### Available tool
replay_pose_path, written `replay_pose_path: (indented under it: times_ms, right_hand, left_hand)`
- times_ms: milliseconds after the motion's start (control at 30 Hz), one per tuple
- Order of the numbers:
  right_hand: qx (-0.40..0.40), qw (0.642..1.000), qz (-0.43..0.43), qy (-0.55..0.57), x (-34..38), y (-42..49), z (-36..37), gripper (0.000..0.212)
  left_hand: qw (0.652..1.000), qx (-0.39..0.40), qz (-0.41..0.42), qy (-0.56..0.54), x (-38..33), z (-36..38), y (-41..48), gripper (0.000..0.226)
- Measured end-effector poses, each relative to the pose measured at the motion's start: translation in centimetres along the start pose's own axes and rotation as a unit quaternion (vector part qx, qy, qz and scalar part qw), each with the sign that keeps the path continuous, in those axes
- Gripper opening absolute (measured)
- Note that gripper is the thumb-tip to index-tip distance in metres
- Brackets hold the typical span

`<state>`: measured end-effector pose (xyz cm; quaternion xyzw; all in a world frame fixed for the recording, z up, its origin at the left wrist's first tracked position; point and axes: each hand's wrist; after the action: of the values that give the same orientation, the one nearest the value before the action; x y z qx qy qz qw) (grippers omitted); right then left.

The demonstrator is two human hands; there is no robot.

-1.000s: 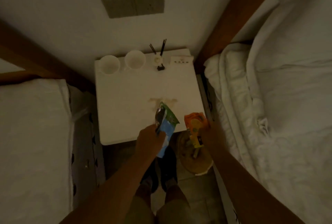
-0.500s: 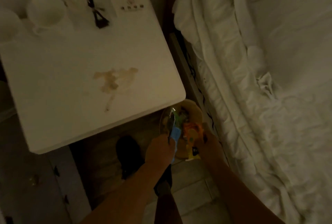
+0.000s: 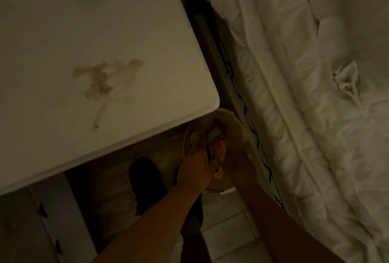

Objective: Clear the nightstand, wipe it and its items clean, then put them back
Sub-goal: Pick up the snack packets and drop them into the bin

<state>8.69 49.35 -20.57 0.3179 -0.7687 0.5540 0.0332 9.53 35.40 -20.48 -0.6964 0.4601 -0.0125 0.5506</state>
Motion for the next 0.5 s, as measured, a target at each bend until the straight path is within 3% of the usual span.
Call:
replay_pose_path:
  times_ms: [167, 500]
  right_hand:
    - [-0.012, 1.0, 0.003, -0.019, 2.6, -1.7, -1.0, 0.026]
    - [0.01, 0.984, -0.16, -0.077, 14.5, -11.2, -2.0, 0.014]
  left_hand:
    - [1.0, -0.003, 0.01, 0.016, -0.7, -2.5, -1.1, 0.02]
    - [0.995, -0.023, 0.082, 0.043, -4.9, -13.3, -8.4, 0.02]
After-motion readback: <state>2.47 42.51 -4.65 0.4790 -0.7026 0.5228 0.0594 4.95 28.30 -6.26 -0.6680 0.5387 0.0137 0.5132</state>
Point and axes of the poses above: each hand's wrist, its own y-axis towards the middle knuckle, its own z-axis out of the palm, x = y × z, and after that the axes turned 8 degrees about y, right-handed
